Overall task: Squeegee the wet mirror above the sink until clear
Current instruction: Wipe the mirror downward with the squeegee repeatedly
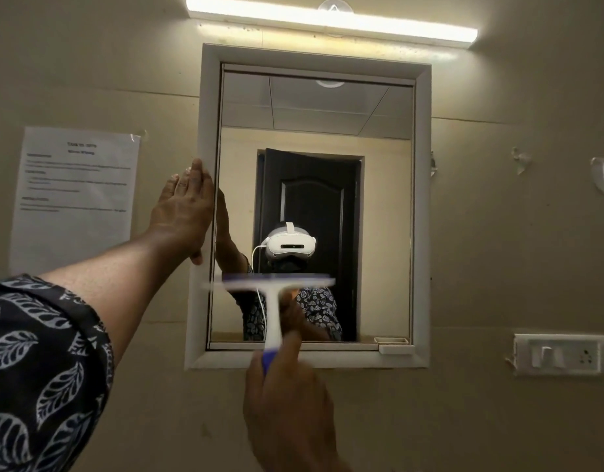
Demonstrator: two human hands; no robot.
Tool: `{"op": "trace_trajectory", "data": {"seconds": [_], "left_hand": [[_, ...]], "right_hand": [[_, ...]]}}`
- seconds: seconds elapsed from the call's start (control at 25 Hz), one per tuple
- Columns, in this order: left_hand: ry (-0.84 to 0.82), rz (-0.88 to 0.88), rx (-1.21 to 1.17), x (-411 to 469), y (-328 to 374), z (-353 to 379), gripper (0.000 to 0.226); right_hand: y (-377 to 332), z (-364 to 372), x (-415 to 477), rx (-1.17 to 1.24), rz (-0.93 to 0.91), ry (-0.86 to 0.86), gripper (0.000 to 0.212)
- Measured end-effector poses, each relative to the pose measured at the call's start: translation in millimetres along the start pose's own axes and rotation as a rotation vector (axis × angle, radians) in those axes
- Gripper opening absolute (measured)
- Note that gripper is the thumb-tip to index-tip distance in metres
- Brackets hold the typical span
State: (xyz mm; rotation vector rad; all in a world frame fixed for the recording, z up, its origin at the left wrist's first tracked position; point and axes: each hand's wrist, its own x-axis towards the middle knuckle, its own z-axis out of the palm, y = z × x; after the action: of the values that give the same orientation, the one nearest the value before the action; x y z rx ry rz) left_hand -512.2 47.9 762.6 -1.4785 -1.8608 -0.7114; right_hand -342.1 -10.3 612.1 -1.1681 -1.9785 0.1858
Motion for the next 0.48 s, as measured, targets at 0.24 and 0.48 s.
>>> {"op": "trace_trajectory", "data": {"seconds": [0.24, 0.48], "left_hand": [[-0.051, 0.04, 0.229, -3, -11, -1, 0.14], [-0.044, 0.044, 0.253, 1, -10, 2, 0.141]], "right_hand": [[-40, -94, 124, -0.069, -0.214, 0.464, 0.025], [-62, -157, 200, -0.095, -0.184, 0.643, 0.029]]}}
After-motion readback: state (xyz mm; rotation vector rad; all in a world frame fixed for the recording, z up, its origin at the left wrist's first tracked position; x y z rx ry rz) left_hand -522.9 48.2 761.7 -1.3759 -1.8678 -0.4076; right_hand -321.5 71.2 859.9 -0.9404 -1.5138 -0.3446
